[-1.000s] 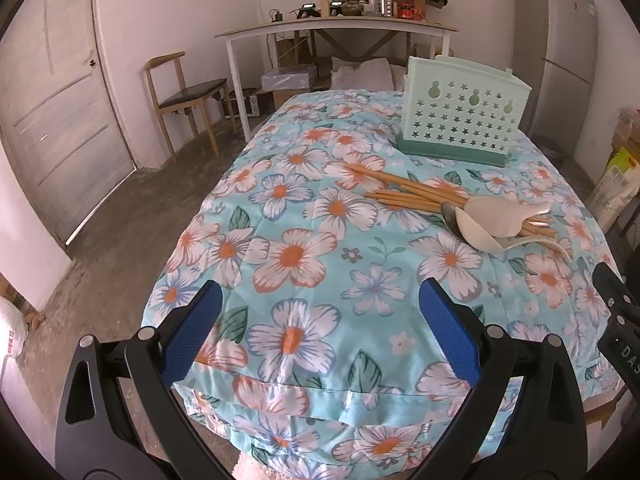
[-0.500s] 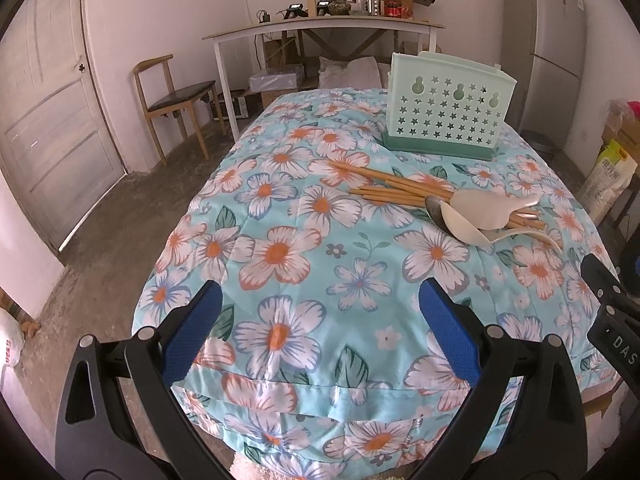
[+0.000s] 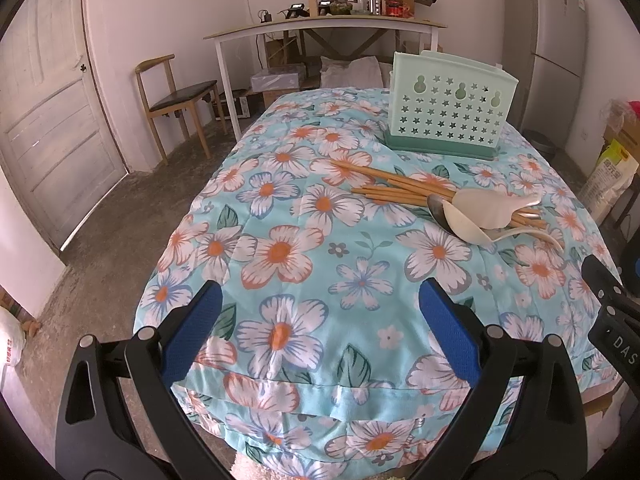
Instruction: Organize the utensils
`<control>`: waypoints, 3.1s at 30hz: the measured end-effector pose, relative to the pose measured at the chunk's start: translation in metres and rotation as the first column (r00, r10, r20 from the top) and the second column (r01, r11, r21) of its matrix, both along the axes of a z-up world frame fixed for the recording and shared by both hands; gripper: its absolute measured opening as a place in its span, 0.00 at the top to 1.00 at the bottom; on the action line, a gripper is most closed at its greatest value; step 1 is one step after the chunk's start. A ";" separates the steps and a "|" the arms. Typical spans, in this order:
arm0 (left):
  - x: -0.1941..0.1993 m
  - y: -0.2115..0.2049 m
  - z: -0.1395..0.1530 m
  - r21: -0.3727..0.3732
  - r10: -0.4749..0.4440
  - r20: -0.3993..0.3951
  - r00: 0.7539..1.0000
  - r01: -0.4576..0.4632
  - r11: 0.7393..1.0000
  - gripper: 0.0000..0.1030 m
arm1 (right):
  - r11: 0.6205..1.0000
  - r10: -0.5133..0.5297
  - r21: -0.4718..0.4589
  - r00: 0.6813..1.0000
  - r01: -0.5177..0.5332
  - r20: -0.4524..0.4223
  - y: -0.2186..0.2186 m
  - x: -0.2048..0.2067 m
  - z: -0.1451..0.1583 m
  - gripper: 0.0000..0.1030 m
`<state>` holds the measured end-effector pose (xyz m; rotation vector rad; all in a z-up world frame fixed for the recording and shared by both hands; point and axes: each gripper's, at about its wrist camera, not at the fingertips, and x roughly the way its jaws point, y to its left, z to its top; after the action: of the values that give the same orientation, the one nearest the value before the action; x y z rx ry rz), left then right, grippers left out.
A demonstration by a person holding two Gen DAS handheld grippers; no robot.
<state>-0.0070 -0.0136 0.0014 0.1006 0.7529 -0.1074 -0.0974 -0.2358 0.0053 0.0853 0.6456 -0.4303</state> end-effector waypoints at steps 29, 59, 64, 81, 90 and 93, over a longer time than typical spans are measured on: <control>0.001 0.003 0.000 -0.003 0.001 -0.010 1.000 -0.001 1.000 0.08 | 1.000 0.000 0.006 1.000 0.000 -0.003 -0.001 0.000 0.000 0.05; 0.049 -0.026 -0.030 -0.024 -0.115 -0.048 0.992 0.114 0.993 0.08 | 0.971 0.204 0.163 0.965 -0.177 -0.166 -0.009 0.052 -0.060 0.05; 0.056 -0.032 -0.035 -0.037 -0.140 -0.042 0.989 0.138 0.990 0.08 | 0.964 0.229 0.166 0.966 -0.209 -0.116 -0.011 0.052 -0.065 0.05; 0.059 -0.046 -0.013 -0.185 -0.282 0.047 0.958 0.286 0.940 0.23 | 0.946 0.278 0.181 0.960 -0.268 -0.038 -0.020 0.052 -0.066 0.05; 0.086 -0.054 -0.025 -0.434 -0.368 -0.116 0.923 0.286 0.854 0.63 | 0.946 0.280 0.181 0.959 -0.270 -0.035 -0.020 0.051 -0.066 0.05; 0.095 -0.059 -0.036 -0.491 -0.388 -0.185 0.903 0.257 0.832 0.65 | 0.945 0.282 0.182 0.959 -0.271 -0.032 -0.020 0.051 -0.066 0.05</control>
<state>0.0877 -0.0728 -0.0343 -0.2450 0.9693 -0.6377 -0.0466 -0.2556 -0.0604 0.1488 0.7398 -0.1033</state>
